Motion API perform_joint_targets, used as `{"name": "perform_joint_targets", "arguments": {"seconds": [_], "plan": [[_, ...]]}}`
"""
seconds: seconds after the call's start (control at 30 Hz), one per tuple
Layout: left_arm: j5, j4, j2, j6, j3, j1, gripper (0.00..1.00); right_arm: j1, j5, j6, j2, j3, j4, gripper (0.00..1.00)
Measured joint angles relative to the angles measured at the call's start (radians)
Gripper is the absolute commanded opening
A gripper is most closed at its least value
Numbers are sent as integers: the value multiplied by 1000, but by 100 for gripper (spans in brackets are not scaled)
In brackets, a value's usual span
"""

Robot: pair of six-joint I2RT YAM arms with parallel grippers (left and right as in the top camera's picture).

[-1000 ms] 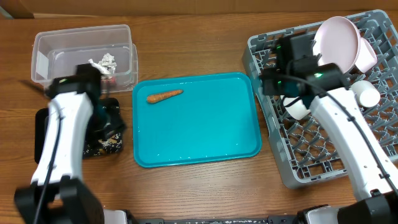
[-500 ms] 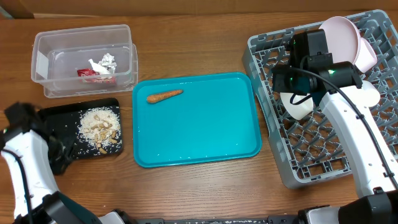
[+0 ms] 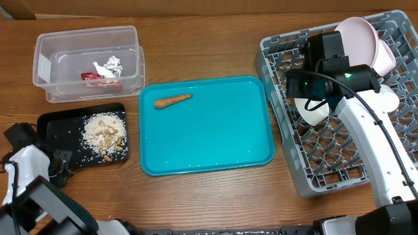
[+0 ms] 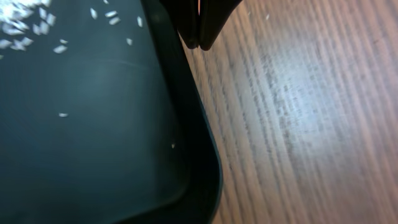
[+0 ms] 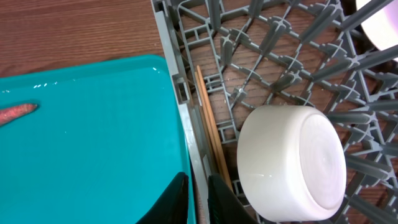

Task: Sort waste into correct bins and load items into the dishwasher
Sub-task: 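Grip the black tray edge with the left gripper, then release the black tray and reach the left gripper to the carrot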

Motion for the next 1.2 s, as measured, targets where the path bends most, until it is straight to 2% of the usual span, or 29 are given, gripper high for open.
{"name": "perform_joint_targets", "arguments": {"seconds": [0.2,0.47,0.83,1.2], "plan": [[14,45,101,0,5,0,4,0,0,0,0,0,-11,14],[166,164,114,23,9,1,4,0,0,0,0,0,-23,14],[383,112,124,29,10,5,4,0,0,0,0,0,-24,13],[444,253,148,29,8,-15,4,0,0,0,0,0,-39,13]]}}
